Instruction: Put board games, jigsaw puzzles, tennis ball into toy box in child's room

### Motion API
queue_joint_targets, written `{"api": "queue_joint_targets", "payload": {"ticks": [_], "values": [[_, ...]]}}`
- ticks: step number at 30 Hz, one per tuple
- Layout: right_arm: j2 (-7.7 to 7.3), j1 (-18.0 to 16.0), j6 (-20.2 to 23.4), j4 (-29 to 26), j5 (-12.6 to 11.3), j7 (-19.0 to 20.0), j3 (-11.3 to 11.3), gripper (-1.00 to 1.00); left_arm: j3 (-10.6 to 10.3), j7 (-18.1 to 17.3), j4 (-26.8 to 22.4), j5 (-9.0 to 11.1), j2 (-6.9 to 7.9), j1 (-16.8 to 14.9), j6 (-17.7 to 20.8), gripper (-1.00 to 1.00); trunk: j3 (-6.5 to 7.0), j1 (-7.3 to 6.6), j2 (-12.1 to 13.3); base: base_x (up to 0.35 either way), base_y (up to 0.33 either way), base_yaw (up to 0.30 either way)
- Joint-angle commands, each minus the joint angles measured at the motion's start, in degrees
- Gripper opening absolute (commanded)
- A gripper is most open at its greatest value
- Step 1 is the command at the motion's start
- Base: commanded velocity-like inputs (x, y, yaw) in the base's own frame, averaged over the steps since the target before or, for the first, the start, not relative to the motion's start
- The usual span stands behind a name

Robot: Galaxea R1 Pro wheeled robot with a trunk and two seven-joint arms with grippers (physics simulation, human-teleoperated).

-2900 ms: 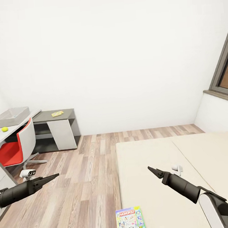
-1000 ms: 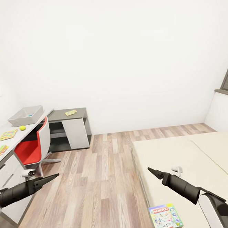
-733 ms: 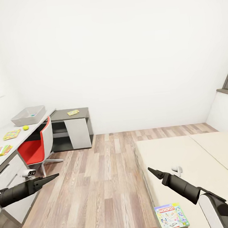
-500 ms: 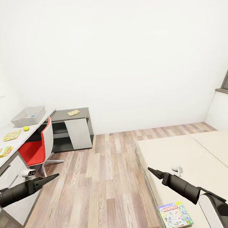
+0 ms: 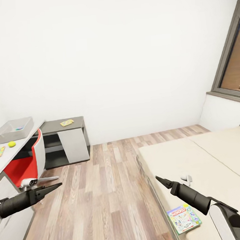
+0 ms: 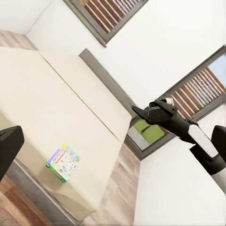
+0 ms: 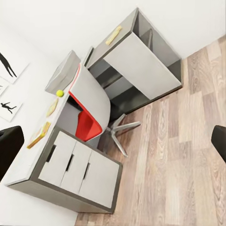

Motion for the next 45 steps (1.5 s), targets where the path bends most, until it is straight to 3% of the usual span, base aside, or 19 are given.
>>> {"api": "queue_joint_targets", "payload": {"ticks": [1, 21, 45], "values": [[0.02, -0.1, 0.4, 0.0, -0.2, 0.1, -0.1, 1.0, 0.0, -0.2, 0.0, 0.0, 0.01, 0.0, 0.6, 1.0, -0.11, 0.04, -0.1, 0.0, 0.287, -0.275], [0.02, -0.1, 0.4, 0.0, -0.3, 0.2, -0.1, 1.0, 0.0, -0.2, 0.0, 0.0, 0.02, 0.0, 0.6, 1.0, 0.34, 0.04, -0.1, 0.0, 0.287, -0.271], [0.02, -0.1, 0.5, 0.0, -0.4, 0.1, -0.1, 1.0, 0.0, -0.2, 0.1, 0.0, 0.01, 0.0, 0.6, 1.0, -0.31, 0.04, -0.1, 0.0, 0.287, -0.136]]}}
